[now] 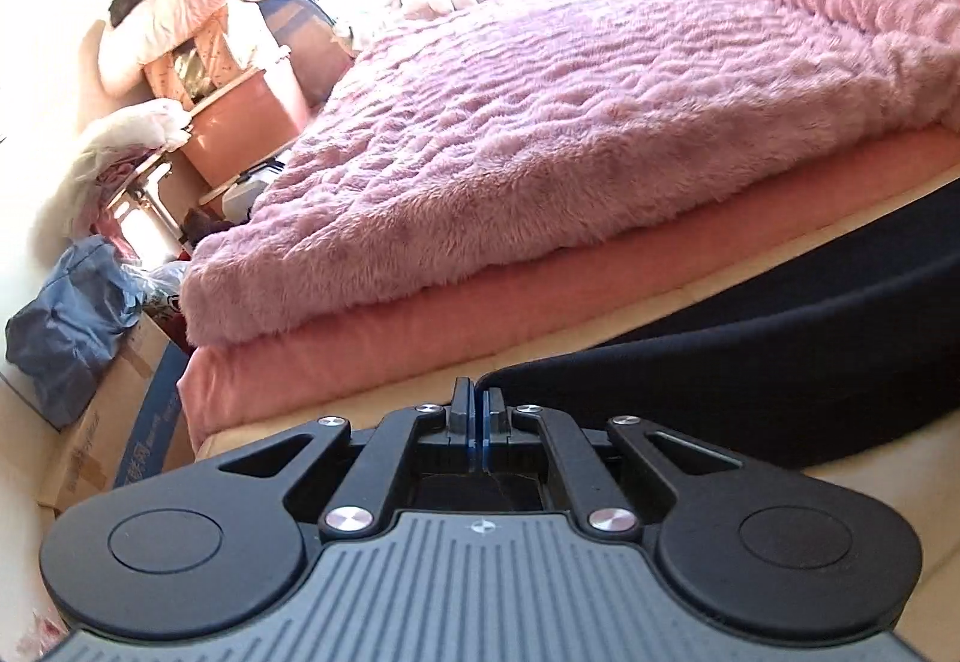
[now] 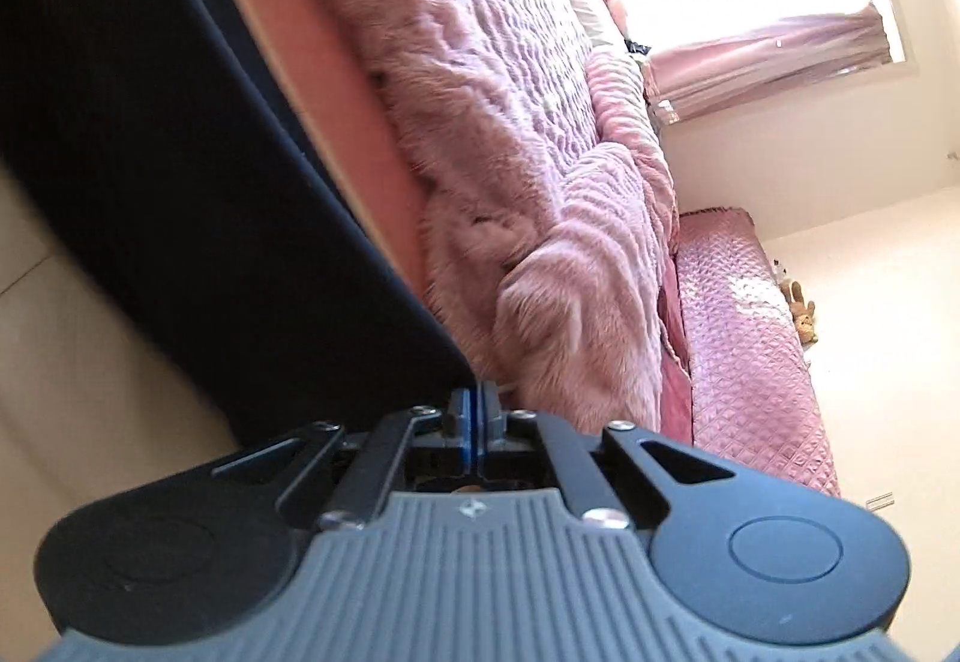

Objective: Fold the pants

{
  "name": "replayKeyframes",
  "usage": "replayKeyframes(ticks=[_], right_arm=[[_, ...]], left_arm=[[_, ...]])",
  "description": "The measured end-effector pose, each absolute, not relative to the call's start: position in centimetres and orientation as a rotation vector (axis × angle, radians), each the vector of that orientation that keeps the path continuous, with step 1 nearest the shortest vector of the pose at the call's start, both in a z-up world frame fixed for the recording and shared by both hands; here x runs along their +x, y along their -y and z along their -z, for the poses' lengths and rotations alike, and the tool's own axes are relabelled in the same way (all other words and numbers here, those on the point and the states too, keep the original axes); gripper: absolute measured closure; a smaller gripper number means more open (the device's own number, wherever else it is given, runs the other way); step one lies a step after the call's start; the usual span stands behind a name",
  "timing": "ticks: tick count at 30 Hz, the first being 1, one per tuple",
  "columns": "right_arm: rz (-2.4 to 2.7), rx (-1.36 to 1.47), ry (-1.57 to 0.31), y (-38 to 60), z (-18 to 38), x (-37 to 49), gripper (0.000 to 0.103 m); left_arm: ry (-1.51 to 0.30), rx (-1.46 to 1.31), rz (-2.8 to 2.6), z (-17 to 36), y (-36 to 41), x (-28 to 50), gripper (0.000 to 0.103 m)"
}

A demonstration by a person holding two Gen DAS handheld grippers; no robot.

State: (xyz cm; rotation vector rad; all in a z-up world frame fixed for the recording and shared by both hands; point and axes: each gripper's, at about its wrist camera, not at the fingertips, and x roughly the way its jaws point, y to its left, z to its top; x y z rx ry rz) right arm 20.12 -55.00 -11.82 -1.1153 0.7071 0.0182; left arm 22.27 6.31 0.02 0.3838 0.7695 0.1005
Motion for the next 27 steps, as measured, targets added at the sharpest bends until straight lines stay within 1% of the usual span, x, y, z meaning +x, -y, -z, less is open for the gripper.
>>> replayKeyframes(ticks=[5, 8, 15, 18, 27], right_arm=[[-0.006, -1.080, -0.756, 53.7, 12.8, 26.1, 0.103], [-0.024, -1.075, -0.794, 53.0, 14.8, 29.1, 0.103], [-0.045, -1.026, -0.888, 52.6, 19.7, 34.6, 0.103], [-0.045, -0.998, -0.906, 52.8, 21.4, 35.8, 0.103], [-0.031, -0.890, -0.919, 52.8, 23.5, 38.1, 0.103]], left_arm=[[-0.879, 0.377, -0.090, 3.2, -7.1, 28.0, 0.101], [-0.932, 0.374, -0.099, 5.8, -7.5, 30.9, 0.101], [-0.984, 0.391, -0.110, 9.6, -7.8, 34.7, 0.101], [-0.996, 0.388, -0.117, 11.0, -7.8, 35.7, 0.101], [-1.012, 0.324, -0.124, 13.6, -8.5, 36.1, 0.101]])
